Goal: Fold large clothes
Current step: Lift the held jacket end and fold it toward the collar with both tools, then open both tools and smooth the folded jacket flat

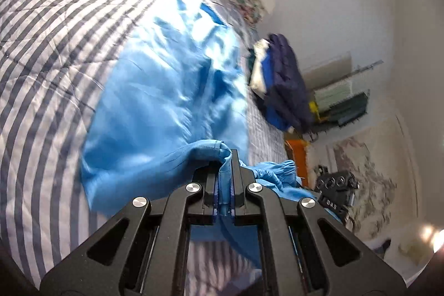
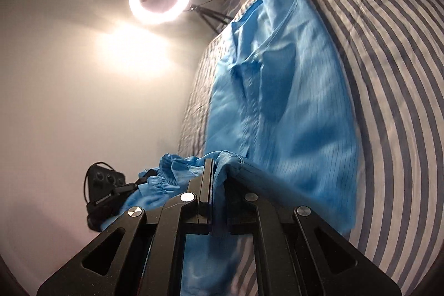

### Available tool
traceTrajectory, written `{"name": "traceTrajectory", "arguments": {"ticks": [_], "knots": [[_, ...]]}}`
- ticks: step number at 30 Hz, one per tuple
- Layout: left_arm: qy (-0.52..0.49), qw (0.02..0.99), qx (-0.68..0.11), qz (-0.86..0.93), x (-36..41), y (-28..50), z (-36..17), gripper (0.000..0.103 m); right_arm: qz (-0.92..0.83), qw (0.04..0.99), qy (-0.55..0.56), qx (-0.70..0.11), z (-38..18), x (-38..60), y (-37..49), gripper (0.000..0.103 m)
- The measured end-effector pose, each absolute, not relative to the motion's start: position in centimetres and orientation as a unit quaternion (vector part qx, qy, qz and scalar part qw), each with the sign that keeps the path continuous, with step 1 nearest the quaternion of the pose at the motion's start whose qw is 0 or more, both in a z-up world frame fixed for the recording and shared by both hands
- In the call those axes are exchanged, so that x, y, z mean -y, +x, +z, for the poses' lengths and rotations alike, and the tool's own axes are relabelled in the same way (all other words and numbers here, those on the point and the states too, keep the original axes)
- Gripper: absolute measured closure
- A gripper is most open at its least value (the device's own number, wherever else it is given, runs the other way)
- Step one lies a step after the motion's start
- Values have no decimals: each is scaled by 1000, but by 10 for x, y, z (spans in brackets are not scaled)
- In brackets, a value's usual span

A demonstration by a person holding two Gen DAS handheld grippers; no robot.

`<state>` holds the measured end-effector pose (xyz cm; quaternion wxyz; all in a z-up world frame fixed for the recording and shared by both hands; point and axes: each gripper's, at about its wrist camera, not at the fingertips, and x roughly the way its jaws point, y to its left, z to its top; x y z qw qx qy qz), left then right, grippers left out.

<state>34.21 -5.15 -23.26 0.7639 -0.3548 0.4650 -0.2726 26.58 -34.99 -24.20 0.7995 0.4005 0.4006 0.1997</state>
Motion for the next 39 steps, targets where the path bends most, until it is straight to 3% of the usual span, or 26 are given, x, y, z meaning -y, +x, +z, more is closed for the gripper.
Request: {"name": "traceTrajectory", "arguments": {"ticks": [7, 17, 20, 22, 23, 25, 26, 28, 30, 32, 39], "knots": [[-360, 765, -484, -225, 50, 375, -280, 100, 169, 810, 373, -420, -274, 360, 308, 98], [-339, 775, -494, -200, 58, 390, -302, 100, 146, 804, 373, -440, -306, 377, 316, 98], [-337, 770, -506, -192, 58, 394, -303, 90, 145, 805, 372, -438, -304, 379, 313, 98], [-340, 770, -502, -196, 57, 395, -299, 77, 143, 802, 380, -439, -304, 383, 312, 98], [-342, 771, -499, -198, 56, 395, -297, 63, 142, 799, 385, -440, -304, 385, 311, 97], [-354, 775, -482, -205, 52, 395, -288, 47, 140, 791, 403, -438, -306, 391, 314, 93], [-359, 777, -474, -208, 50, 395, -284, 45, 140, 790, 411, -433, -303, 394, 312, 90], [-368, 782, -455, -217, 44, 394, -273, 45, 149, 788, 433, -412, -297, 404, 305, 79], [-364, 789, -444, -220, 40, 394, -265, 45, 153, 797, 439, -385, -285, 414, 296, 55], [-352, 799, -433, -224, 36, 392, -255, 45, 139, 815, 427, -365, -273, 420, 288, 45], [-300, 820, -428, -231, 27, 377, -243, 45, 153, 848, 358, -360, -247, 416, 266, 45]]}}
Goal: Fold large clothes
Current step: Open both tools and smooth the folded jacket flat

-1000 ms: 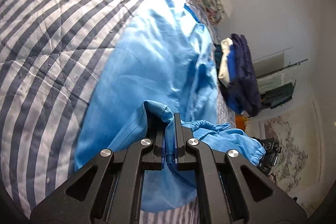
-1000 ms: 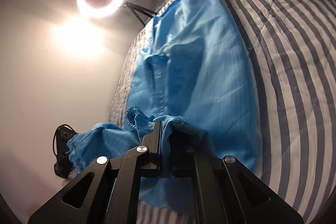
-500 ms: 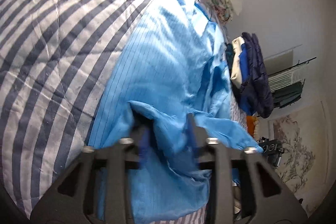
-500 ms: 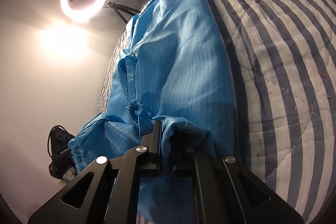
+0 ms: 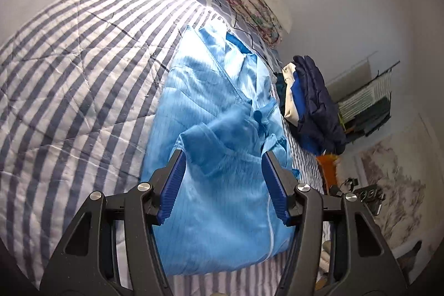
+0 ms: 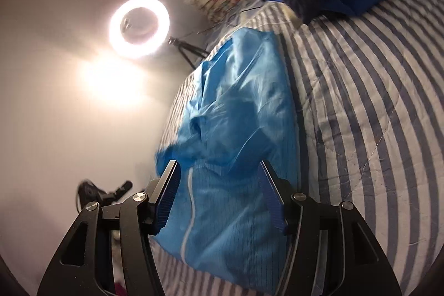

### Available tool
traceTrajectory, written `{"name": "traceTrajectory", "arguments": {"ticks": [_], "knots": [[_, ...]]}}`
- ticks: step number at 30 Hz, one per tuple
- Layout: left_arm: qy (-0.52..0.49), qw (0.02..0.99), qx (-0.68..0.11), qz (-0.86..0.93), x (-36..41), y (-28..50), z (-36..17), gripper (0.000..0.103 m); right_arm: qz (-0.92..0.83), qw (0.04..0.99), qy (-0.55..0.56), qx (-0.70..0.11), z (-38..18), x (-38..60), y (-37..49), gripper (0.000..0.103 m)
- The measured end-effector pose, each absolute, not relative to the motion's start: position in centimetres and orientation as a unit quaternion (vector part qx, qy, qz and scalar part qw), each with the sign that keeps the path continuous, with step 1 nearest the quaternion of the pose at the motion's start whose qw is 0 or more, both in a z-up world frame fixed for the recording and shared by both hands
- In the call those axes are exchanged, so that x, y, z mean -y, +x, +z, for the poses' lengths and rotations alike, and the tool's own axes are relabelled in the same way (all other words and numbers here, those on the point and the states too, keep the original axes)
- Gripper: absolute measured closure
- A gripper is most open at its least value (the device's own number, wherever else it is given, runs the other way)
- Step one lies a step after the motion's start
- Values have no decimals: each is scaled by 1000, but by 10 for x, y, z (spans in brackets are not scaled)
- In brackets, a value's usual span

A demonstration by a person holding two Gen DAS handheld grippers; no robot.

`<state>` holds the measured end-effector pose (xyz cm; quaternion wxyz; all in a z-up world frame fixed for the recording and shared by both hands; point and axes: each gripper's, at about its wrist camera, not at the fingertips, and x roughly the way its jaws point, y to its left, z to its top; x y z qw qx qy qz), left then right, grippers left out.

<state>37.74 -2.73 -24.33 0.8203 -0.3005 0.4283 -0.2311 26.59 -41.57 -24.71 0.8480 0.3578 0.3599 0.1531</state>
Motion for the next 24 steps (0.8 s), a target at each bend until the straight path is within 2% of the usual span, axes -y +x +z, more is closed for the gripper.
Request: {"name": "traceTrajectory", "arguments": {"ticks": [4, 10, 23, 24], "knots": [[-281, 818, -444, -232, 31, 377, -249, 45, 148, 863, 292, -385, -241, 389, 259, 45], [-284, 793, -469, -265, 51, 384, -268, 45, 140, 860, 259, -417, -250, 375, 251, 45], [-162, 850, -475, -157, 70, 413, -289, 45, 99, 879, 168, -434, -262, 365, 269, 47], [-151, 852, -485, -130, 69, 416, -296, 50, 98, 879, 160, -437, -265, 362, 273, 47]]}}
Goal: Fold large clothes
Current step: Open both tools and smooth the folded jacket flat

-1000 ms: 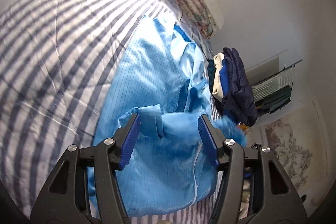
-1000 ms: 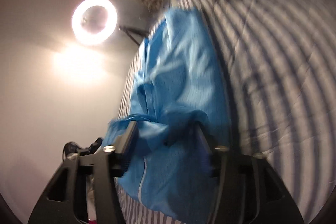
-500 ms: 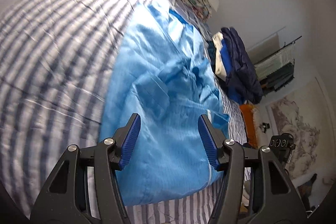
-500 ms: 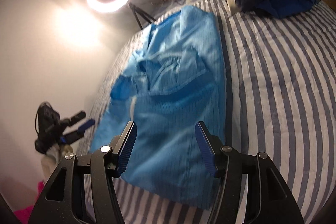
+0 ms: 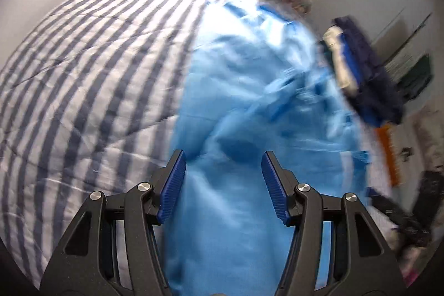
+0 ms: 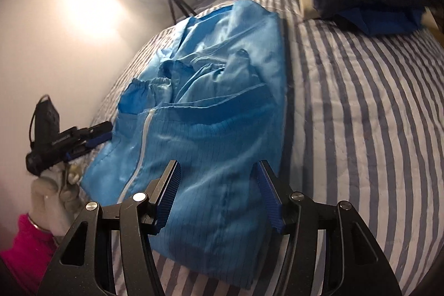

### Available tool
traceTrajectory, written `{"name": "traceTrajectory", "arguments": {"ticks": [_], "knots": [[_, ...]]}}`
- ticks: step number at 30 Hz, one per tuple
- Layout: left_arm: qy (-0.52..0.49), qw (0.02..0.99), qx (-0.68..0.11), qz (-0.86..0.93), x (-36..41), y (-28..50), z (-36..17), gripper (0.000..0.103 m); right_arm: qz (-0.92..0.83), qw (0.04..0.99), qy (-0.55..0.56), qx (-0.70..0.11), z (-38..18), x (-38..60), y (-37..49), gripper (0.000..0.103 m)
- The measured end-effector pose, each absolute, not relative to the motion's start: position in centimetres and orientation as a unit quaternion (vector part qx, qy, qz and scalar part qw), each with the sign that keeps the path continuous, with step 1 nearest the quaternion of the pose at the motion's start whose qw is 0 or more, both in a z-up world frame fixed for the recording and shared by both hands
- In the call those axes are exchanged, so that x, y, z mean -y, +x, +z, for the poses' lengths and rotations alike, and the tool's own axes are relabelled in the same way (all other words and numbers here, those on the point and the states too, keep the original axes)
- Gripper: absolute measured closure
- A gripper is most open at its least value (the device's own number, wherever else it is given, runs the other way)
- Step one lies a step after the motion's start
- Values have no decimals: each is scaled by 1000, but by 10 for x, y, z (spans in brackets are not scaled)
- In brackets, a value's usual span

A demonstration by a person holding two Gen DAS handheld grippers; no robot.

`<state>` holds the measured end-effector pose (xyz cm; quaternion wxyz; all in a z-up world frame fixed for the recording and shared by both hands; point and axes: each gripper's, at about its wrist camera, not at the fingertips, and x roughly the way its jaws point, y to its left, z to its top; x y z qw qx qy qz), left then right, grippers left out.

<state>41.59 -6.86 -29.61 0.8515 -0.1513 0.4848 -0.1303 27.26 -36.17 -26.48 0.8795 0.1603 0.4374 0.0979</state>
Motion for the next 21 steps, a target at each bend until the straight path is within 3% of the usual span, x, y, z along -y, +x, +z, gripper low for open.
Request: {"name": "traceTrajectory", "arguments": {"ticks": [2, 6, 16, 21], "knots": [[-162, 854, -483, -103, 65, 416, -298, 57, 89, 875, 151, -450, -272, 359, 277, 47], [-120, 874, -465, -70, 72, 412, -286, 57, 77, 870, 124, -471, -285, 354, 284, 48], [-203, 858, -436, -181, 48, 379, -246, 57, 84, 883, 189, -422, -249, 376, 247, 48], [-157, 843, -453, -245, 69, 346, -250, 57, 109, 886, 124, -434, -248, 348, 226, 48]]}}
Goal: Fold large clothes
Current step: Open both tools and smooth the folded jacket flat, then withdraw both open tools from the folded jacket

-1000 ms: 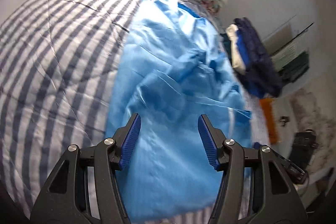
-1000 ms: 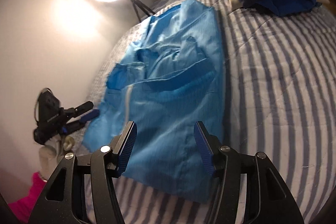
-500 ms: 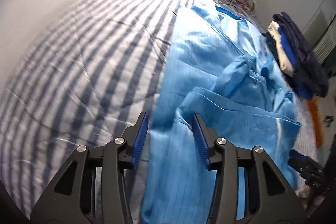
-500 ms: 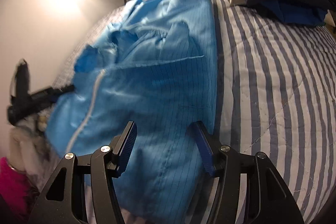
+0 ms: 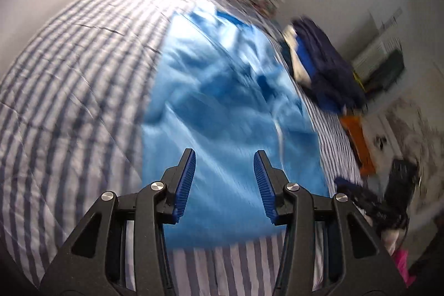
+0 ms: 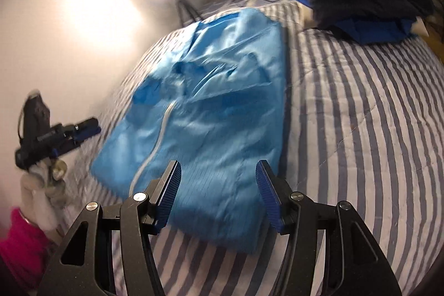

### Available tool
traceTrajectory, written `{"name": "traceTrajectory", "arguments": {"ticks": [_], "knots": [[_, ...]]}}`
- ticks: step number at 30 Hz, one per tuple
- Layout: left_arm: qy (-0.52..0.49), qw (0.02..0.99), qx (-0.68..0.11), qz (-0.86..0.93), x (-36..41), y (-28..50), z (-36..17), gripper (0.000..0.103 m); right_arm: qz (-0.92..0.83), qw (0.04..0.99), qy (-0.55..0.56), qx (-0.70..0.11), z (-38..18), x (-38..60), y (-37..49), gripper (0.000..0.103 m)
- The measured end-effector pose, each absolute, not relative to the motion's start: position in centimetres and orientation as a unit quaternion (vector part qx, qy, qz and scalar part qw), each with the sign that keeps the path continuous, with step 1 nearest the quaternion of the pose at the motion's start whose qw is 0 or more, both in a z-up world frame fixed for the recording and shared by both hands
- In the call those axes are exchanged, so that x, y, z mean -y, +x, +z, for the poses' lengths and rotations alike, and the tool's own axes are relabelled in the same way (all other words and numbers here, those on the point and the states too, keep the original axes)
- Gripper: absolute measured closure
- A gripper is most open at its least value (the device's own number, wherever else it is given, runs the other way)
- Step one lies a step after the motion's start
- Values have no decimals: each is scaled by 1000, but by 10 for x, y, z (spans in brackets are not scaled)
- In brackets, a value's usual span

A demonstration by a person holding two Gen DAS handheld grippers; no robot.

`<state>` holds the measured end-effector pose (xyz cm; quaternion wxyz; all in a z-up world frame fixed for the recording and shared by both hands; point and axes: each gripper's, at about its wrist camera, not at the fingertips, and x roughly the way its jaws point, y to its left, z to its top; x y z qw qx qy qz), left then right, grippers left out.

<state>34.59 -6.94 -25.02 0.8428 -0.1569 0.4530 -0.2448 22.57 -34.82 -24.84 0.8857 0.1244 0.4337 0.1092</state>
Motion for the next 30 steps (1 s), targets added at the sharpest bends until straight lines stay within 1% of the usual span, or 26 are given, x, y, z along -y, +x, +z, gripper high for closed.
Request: {"name": "traceTrajectory", "arguments": {"ticks": [2, 4, 6, 8, 10, 12, 14, 16, 19, 23, 25, 26, 27, 30], "knots": [[-105, 851, -462, -226, 85, 336, -257, 57, 102, 878, 95, -457, -256, 337, 226, 48], [-41, 857, -478, -189, 98, 332, -274, 57, 83, 865, 73, -489, -272, 334, 227, 48], [2, 856, -489, -165, 104, 331, -291, 57, 66, 857, 50, -509, -284, 334, 228, 48], [32, 869, -468, -159, 111, 323, -293, 57, 63, 852, 47, -517, -290, 336, 228, 48], [22, 869, -472, -148, 111, 321, -288, 57, 54, 851, 52, -520, -285, 337, 227, 48], [-31, 872, -468, -142, 100, 317, -275, 57, 47, 856, 55, -511, -274, 338, 220, 49], [-77, 875, -457, -142, 85, 310, -262, 57, 54, 868, 72, -489, -255, 338, 206, 49], [-102, 878, -444, -145, 75, 301, -245, 57, 61, 884, 81, -457, -231, 335, 189, 49], [-120, 882, -424, -168, 68, 284, -220, 57, 57, 908, 66, -409, -196, 327, 159, 48], [-123, 887, -405, -187, 63, 264, -188, 57, 42, 917, 33, -394, -155, 324, 138, 47], [-121, 890, -395, -194, 59, 254, -173, 57, 47, 924, 42, -377, -133, 331, 125, 39], [-122, 892, -388, -198, 56, 250, -163, 57, 49, 927, 52, -367, -122, 335, 118, 29], [-124, 894, -382, -200, 52, 246, -153, 57, 48, 930, 57, -361, -114, 336, 114, 24], [-136, 896, -371, -205, 42, 246, -130, 57, 40, 937, 59, -342, -91, 340, 106, 24]]}}
